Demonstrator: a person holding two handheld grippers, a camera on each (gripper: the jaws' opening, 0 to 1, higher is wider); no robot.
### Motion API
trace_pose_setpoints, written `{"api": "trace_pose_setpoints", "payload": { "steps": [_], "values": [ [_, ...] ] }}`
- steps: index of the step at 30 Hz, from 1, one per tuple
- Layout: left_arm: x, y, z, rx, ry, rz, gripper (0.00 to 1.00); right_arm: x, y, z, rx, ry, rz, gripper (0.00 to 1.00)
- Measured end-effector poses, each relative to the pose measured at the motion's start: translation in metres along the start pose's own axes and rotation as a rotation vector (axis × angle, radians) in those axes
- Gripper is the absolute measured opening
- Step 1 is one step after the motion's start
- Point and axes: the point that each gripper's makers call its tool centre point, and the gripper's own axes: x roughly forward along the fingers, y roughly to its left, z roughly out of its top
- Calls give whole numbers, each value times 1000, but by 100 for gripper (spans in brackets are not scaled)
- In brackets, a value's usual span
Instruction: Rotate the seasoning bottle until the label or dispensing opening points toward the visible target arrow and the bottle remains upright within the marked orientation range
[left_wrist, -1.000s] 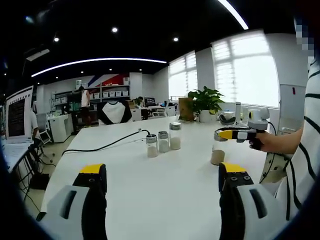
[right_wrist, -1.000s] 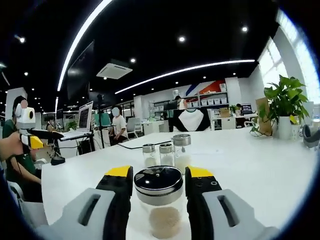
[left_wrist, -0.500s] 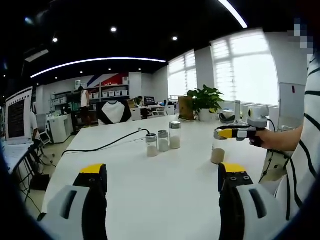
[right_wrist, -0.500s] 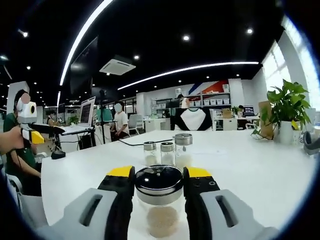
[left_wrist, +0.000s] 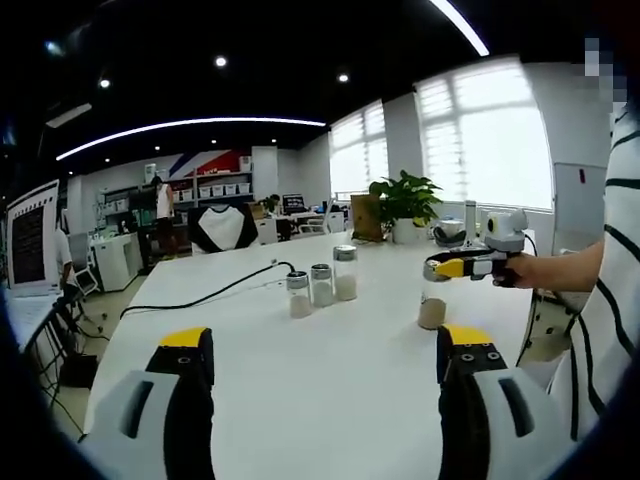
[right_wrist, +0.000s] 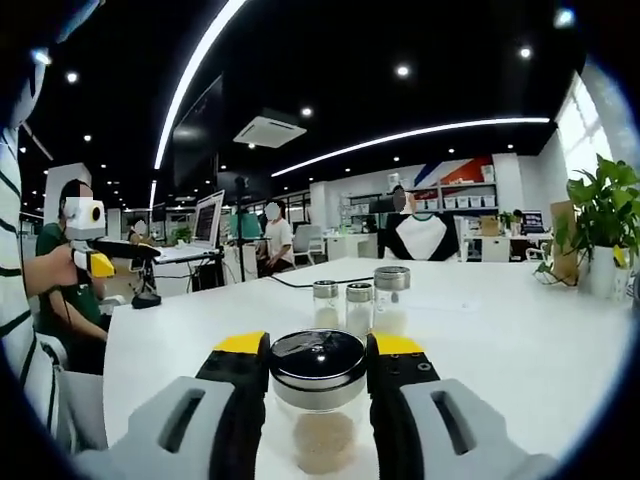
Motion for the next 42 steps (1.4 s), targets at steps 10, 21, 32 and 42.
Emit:
{"api": "trace_pose_setpoints", "payload": {
  "steps": [10, 21, 32, 42],
  "values": [
    [-3, -1, -3, -12, 0, -1, 98, 2, 3, 0, -12, 26, 116, 37],
    [-6, -2, 3, -16, -21, -1, 98, 1, 4, -1, 33, 35, 128, 38],
    [-4, -3, 2, -18, -17, -2, 98, -7, -3, 2, 108, -31, 13, 41],
    [-3, -1, -5, -22, -1, 0, 98, -8, 1, 5, 128, -39, -116, 39]
  ]
}}
